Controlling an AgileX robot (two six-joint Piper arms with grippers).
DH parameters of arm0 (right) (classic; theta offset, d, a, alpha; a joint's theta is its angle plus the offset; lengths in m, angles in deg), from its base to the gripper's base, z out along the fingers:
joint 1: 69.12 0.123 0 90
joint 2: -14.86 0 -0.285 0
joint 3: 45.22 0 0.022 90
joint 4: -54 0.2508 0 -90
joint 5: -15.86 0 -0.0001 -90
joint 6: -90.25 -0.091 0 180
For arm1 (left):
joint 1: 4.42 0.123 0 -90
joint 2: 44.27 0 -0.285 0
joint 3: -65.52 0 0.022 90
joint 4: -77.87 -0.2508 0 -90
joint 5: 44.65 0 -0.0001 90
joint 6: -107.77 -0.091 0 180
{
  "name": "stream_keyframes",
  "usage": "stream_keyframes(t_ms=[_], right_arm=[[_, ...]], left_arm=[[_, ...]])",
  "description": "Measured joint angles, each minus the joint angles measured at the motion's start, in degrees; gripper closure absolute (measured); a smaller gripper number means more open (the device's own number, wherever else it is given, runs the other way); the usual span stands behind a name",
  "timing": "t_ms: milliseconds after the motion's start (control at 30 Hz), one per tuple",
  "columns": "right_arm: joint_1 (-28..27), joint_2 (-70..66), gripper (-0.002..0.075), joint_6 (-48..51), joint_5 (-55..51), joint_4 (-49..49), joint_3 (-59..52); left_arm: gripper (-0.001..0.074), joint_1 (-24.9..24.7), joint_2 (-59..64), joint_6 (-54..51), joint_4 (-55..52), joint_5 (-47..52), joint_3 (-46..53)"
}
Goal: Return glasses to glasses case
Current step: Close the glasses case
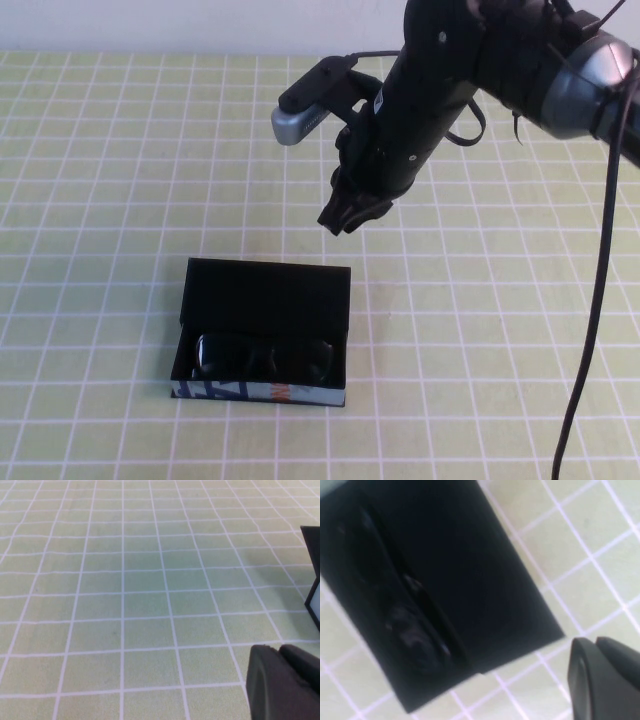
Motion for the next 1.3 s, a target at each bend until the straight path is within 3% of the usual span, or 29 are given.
stream_keyframes(t_ms=[233, 433, 567, 700, 867, 1067, 1300], right_arm=[[-0.7, 0.0, 0.0737, -0.22, 0.0, 3.95, 0.0], [-0.7, 0.0, 0.0737, -2.48, 0.0, 5.69, 0.0], [-0.7, -0.12, 0.0737, -3.34, 0.25, 8.29, 0.0], [-0.7, -1.27, 0.0737, -6.11, 2.14, 9.74, 0.0], [-0.7, -2.3, 0.0737, -7.59, 3.51, 10.53, 0.0], [-1.04, -2.69, 0.0737, -9.03, 3.59, 10.52, 0.0], [-2.46, -2.69, 0.0737, -10.09, 3.18, 10.75, 0.0]], left_arm=[[0.0739, 0.0, 0.0, 0.31, 0.87, -3.56, 0.0], [0.0739, 0.0, 0.0, 6.3, 16.13, -16.71, 0.0], [0.0739, 0.0, 0.0, 7.33, 20.19, -19.43, 0.0], [0.0739, -0.25, 3.67, 7.66, 23.22, -11.09, -3.52], [0.0739, -2.33, 18.43, 5.69, 25.58, 0.79, -11.87], [0.0739, -4.72, 37.98, -9.44, 32.09, 13.85, -20.69], [0.0739, -5.68, 56.76, -38.9, 56.68, 17.2, -23.39]])
